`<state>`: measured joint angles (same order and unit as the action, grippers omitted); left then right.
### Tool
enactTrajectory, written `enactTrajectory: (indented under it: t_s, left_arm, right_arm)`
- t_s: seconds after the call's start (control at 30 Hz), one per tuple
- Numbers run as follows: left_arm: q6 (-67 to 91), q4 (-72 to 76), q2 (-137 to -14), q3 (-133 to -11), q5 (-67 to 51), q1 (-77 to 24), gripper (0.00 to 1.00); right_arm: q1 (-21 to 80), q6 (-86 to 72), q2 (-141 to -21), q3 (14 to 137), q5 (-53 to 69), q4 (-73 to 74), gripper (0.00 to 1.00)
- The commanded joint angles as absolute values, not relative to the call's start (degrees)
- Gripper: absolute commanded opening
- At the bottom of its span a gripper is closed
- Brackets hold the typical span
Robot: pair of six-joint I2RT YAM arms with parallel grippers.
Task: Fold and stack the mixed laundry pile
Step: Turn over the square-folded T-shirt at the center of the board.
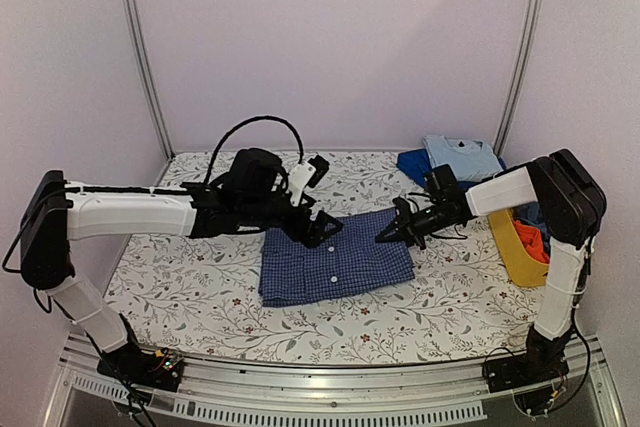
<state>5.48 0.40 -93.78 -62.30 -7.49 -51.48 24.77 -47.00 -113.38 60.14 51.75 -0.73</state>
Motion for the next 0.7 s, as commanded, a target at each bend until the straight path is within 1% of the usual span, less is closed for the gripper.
enactTrajectory:
  t_s: [0.0, 0.1, 0.2, 0.3, 0.37, 0.43, 0.67]
  left_arm:
    - [14.1, 1.8, -89.8, -56.9, -6.1, -46.9, 1.00]
    - [17.2, 2.3, -87.9, -54.4, -6.7, -43.8, 1.00]
    - [18.6, 2.5, -86.4, -52.7, -6.7, -41.8, 1.00]
    - [18.9, 1.9, -85.4, -52.1, -5.7, -40.6, 1.00]
    - [19.3, 1.4, -85.0, -51.7, -5.0, -39.6, 1.00]
    - [20.0, 1.3, -84.5, -51.3, -4.7, -38.6, 1.00]
    - [21.6, 1.7, -83.2, -49.7, -5.7, -35.3, 1.00]
  right_arm:
    - [20.0, -27.9, -106.9, 66.3, 44.1, 25.5, 0.00]
    - [18.2, -21.3, -104.0, 74.0, 37.2, 38.5, 0.00]
    - [18.0, -12.3, -103.7, 84.9, 24.0, 51.9, 0.00]
    - [18.0, -6.4, -103.9, 94.4, 10.6, 61.0, 0.00]
    - [17.8, -5.0, -103.9, 99.0, 4.3, 64.9, 0.00]
    - [17.8, -4.5, -103.4, 102.2, 0.5, 66.6, 0.00]
    - [17.4, -4.8, -101.1, 108.9, -23.7, 70.5, 0.00]
